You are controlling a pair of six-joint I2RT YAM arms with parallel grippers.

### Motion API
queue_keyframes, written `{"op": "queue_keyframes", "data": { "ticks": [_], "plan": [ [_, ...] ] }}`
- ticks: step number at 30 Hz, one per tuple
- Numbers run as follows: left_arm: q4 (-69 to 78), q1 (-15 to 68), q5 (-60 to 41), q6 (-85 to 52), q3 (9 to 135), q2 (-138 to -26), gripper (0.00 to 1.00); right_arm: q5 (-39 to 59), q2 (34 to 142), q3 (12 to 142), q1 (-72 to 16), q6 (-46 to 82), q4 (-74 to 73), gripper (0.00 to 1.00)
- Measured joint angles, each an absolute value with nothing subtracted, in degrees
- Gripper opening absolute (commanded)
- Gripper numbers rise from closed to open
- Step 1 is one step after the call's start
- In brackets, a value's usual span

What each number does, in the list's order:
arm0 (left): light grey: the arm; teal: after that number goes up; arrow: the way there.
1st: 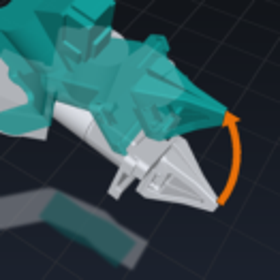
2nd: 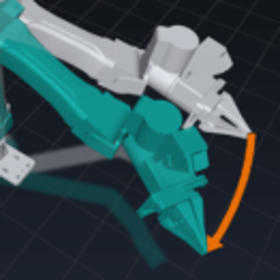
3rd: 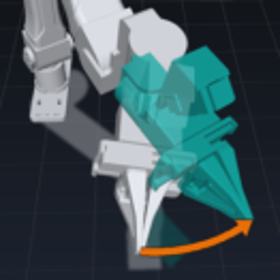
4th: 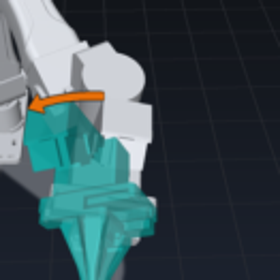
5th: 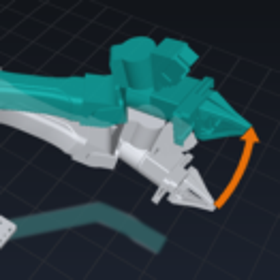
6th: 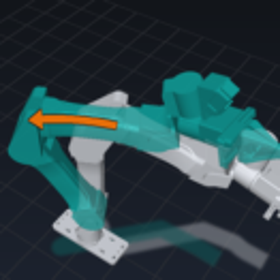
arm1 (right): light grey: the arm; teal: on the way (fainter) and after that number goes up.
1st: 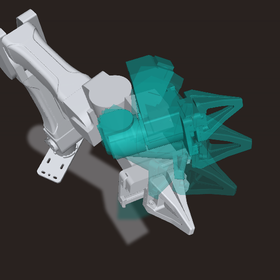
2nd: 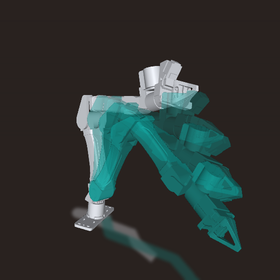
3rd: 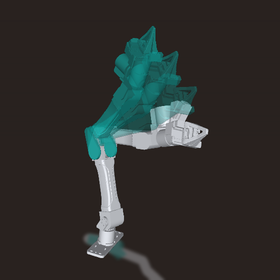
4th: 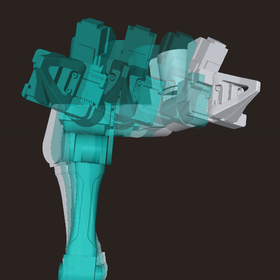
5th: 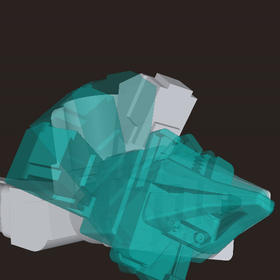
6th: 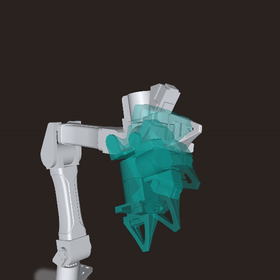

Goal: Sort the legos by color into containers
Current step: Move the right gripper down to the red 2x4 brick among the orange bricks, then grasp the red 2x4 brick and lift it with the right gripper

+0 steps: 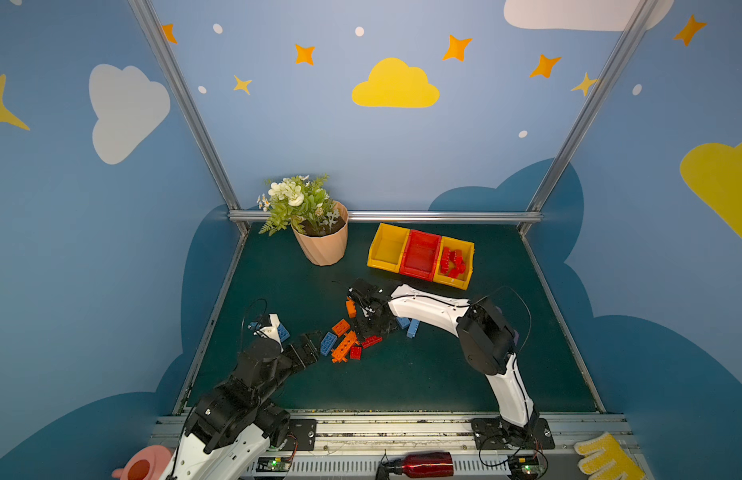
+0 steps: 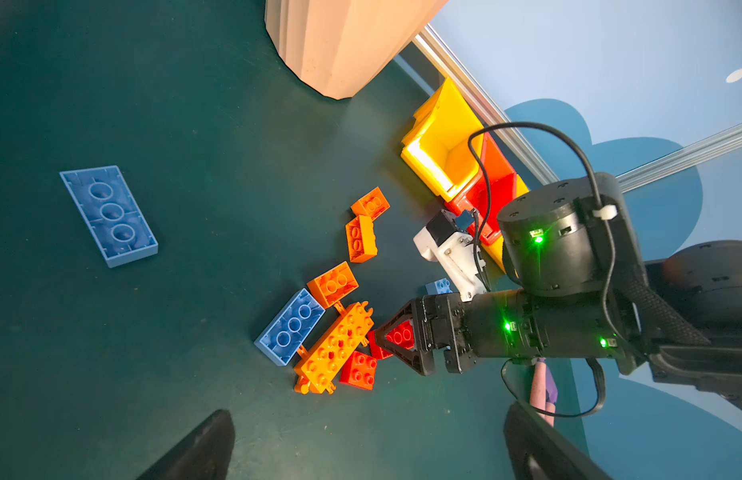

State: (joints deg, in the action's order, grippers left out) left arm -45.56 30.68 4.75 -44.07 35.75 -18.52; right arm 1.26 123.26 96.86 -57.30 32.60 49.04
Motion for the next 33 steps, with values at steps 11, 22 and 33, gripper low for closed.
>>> {"op": "queue_keyframes", "data": {
  "ticks": [11, 22, 33],
  "plan": [
    [-42.8, 30.7, 4.9, -42.2, 35.7, -21.9, 1.00, 1.3, 124.8, 96.9, -57.6, 32.8, 49.7, 0.72],
    [-39.2, 30.7, 5.5, -41.6, 35.7, -25.1, 1.00, 0.2, 123.0, 96.4, -56.6, 32.1, 52.6, 0.48],
    [-28.8, 30.7, 3.5, -37.6, 38.5, -42.6, 1.00, -2.0, 109.7, 99.7, -38.9, 26.1, 56.6, 0.47]
  ]
}}
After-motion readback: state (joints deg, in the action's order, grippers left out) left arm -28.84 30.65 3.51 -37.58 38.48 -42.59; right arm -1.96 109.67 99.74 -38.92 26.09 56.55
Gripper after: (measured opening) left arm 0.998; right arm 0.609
